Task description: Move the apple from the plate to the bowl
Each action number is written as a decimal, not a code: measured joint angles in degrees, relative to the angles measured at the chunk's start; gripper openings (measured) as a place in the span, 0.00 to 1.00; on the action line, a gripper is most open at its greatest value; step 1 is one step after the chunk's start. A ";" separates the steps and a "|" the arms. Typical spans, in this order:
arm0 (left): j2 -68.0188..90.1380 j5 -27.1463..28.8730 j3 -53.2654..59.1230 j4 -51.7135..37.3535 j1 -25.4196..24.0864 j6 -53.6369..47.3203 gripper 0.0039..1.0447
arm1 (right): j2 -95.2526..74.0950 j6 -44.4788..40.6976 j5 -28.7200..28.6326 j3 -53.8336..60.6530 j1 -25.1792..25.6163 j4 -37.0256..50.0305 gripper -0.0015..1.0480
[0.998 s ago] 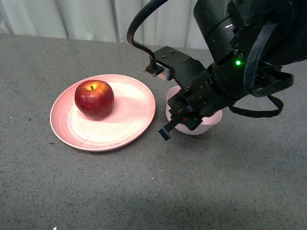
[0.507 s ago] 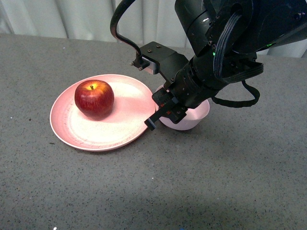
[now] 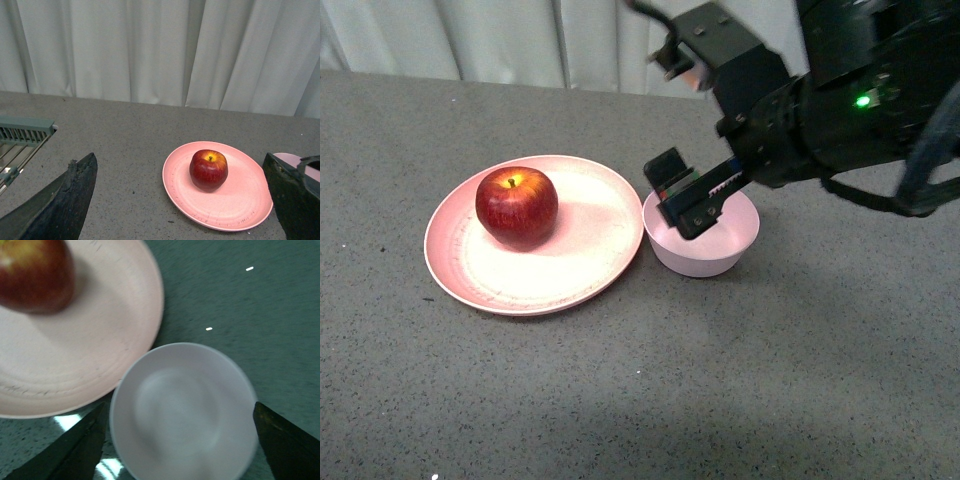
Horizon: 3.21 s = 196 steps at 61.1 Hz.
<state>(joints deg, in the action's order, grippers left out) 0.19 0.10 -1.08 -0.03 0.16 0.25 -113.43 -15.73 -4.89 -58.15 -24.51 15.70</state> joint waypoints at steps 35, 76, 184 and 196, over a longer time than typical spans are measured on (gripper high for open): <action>0.00 -0.07 0.00 0.00 -0.02 0.00 0.94 | 22.51 14.34 18.62 34.93 10.75 51.69 0.47; 0.00 -0.09 0.00 0.00 0.00 0.00 0.94 | 56.50 15.02 5.66 54.82 22.34 36.83 0.01; 0.00 -0.07 0.00 0.00 0.00 0.00 0.94 | 113.13 15.12 4.83 57.81 24.37 -15.58 0.01; 0.00 -0.07 0.00 0.00 0.00 0.00 0.94 | 113.18 15.12 4.83 57.81 24.37 -15.61 0.29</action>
<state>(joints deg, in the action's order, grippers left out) 0.19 0.03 -1.08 -0.03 0.16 0.25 -0.25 -0.60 -0.05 -0.34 -0.14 0.10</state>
